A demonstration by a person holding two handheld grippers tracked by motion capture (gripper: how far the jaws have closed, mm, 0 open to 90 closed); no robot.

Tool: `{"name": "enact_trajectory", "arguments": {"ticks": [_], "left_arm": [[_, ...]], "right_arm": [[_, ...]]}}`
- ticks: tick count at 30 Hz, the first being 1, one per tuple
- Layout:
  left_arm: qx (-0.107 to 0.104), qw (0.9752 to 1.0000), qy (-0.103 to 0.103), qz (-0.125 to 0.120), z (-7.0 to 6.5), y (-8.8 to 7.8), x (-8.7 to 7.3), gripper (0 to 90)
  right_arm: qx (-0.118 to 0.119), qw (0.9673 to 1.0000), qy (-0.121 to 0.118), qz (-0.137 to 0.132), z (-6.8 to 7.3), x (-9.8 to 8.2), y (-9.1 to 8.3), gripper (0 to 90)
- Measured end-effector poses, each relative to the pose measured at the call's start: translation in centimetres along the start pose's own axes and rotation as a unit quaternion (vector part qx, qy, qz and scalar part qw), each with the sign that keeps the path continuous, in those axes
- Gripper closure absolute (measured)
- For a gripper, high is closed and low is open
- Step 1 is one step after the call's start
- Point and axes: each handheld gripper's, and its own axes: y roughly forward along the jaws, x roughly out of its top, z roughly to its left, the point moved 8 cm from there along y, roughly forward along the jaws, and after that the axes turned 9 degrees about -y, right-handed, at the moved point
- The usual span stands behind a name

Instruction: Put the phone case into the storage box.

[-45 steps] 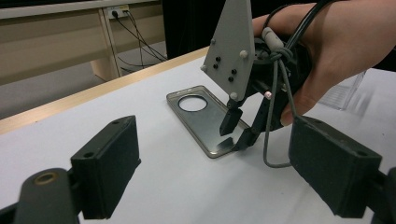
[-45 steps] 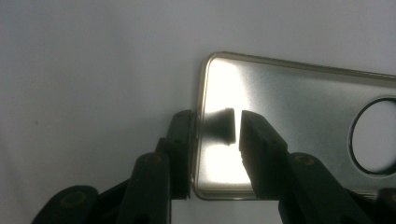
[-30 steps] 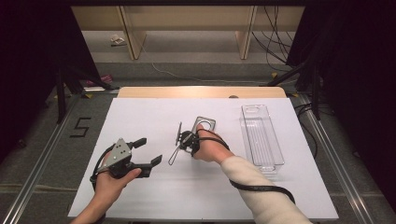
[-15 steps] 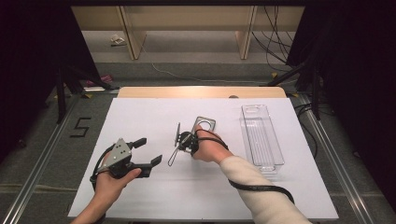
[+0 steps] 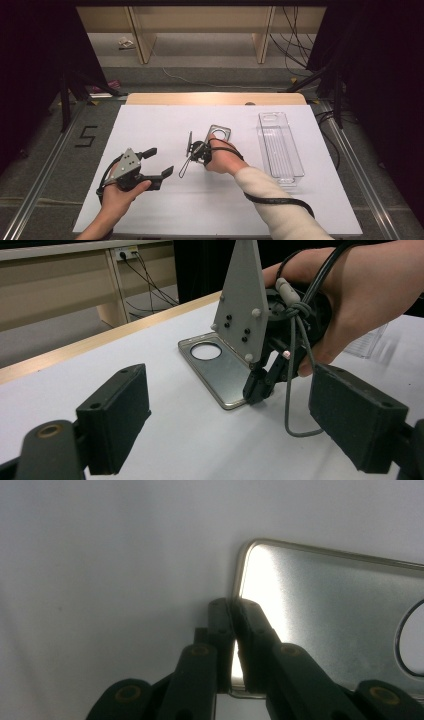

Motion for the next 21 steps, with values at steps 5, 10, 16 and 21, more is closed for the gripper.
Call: {"name": "enact_trajectory", "arguments": {"ticks": [5,10,16,21], "left_arm": [[0.0,1.0,0.0,0.0,0.0,0.0,0.0,16.2],[0.001,1.0,0.0,0.0,0.02,-0.01,0.01,16.2],[0.0,1.0,0.0,-0.001,0.01,-0.02,0.02,16.2],[0.001,1.0,0.0,-0.001,0.01,-0.02,0.02,16.3]], "right_arm": [[0.0,1.0,0.004,0.004,-0.01,-0.06,-0.04,86.9],[0.003,0.9999,0.012,0.004,0.0,-0.06,-0.06,87.5],[0.0,0.9999,0.015,0.005,0.01,-0.03,-0.04,88.2],[-0.002,0.9998,0.017,0.008,0.03,-0.03,-0.06,88.7]]}}
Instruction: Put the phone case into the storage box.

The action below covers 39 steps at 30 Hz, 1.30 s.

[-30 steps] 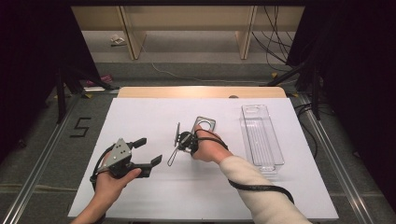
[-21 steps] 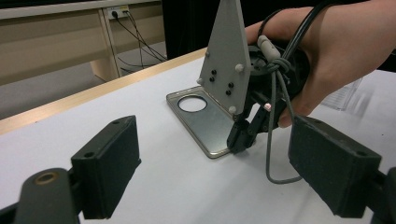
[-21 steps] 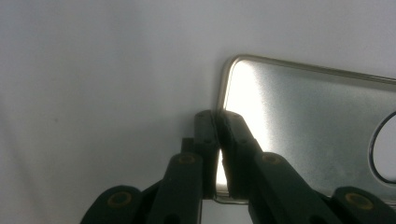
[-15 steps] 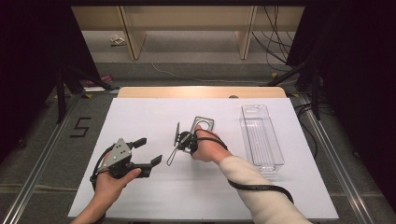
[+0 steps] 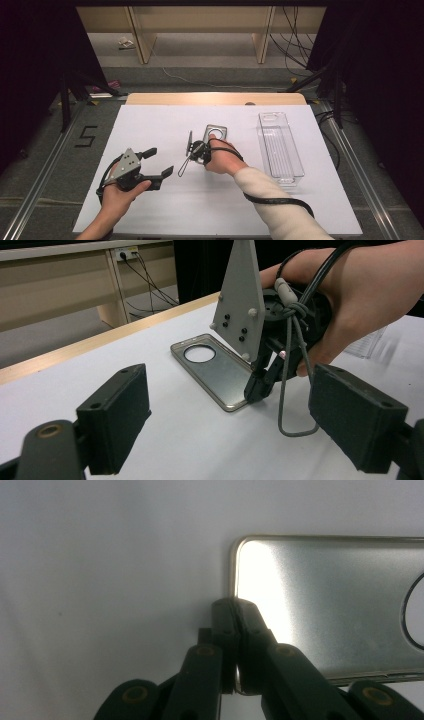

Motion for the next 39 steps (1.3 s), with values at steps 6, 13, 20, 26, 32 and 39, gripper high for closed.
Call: {"name": "enact_trajectory", "arguments": {"ticks": [6,13,20,26,32,39], "left_arm": [[0.001,1.0,-0.001,0.0,0.0,0.0,0.0,16.3],[0.001,1.0,-0.001,0.001,0.0,0.0,0.0,16.3],[0.001,1.0,-0.002,0.001,0.1,0.0,0.0,16.3],[0.001,1.0,-0.002,0.001,0.1,0.0,0.0,16.2],[0.002,1.0,-0.005,0.002,0.1,0.0,-0.1,16.0],[0.002,1.0,-0.006,0.003,0.1,0.0,-0.1,16.0]], "right_arm": [[-0.002,1.0,-0.006,0.001,0.0,0.0,0.0,88.9],[-0.008,0.9999,-0.01,-0.002,0.0,-0.2,-0.4,89.0],[-0.017,0.9997,-0.012,-0.01,0.0,-0.4,-0.8,89.1],[-0.024,0.9993,-0.015,-0.025,0.1,-0.7,-1.2,89.1],[-0.035,0.9984,-0.017,-0.042,0.3,-1.1,-2.0,89.2],[-0.045,0.9971,-0.017,-0.059,0.6,-1.7,-2.9,89.3]]}}
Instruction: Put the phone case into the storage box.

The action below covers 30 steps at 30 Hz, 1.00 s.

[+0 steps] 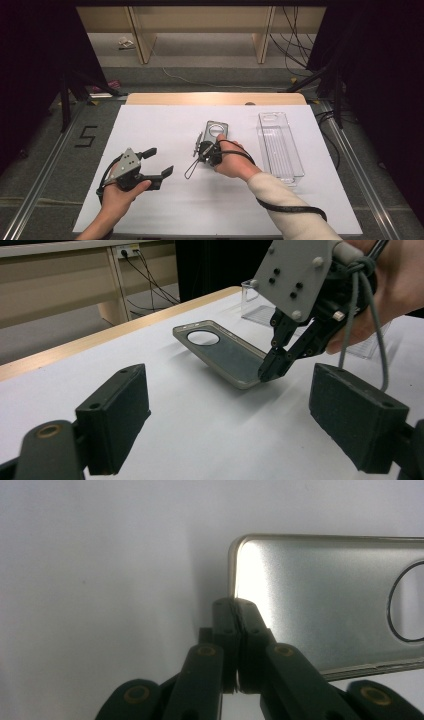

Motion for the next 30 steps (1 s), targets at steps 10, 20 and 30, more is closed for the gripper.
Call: {"name": "enact_trajectory", "arguments": {"ticks": [10,20,30], "left_arm": [[0.0,1.0,0.0,0.002,0.0,0.0,-0.1,16.0],[0.001,1.0,-0.002,0.005,0.0,0.1,-0.2,16.0],[0.002,0.9999,-0.007,0.01,0.1,0.3,-0.4,16.0]], "right_arm": [[-0.017,0.9992,-0.009,-0.035,0.7,-0.4,-1.1,89.3],[-0.034,0.9964,-0.022,-0.075,2.0,-1.1,-2.1,89.4],[-0.046,0.9927,-0.032,-0.107,3.5,-1.6,-2.4,89.4]]}}
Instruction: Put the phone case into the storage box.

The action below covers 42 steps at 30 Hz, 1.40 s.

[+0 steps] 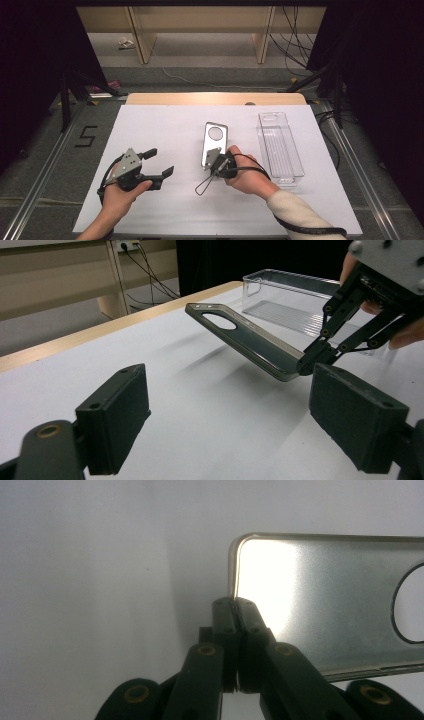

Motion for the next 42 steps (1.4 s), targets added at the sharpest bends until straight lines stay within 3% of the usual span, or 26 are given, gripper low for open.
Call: {"name": "enact_trajectory", "arguments": {"ticks": [9,18,33,42], "left_arm": [[0.001,1.0,-0.005,0.007,0.1,0.2,-0.2,16.0],[0.012,0.9989,-0.033,0.03,0.5,1.3,-0.4,16.2],[0.02,0.9966,-0.053,0.06,0.9,5.4,1.6,19.7],[0.013,0.9946,-0.07,0.075,0.9,8.1,2.5,23.6]], "right_arm": [[-0.01,0.9997,0.002,-0.021,1.0,-0.3,-0.3,89.4],[-0.014,0.9994,-0.005,-0.032,2.2,-0.2,-0.6,89.5],[-0.03,0.998,-0.024,-0.05,3.5,0.9,-1.1,89.5],[-0.035,0.9973,-0.03,-0.056,4.0,1.4,-1.1,89.5]]}}
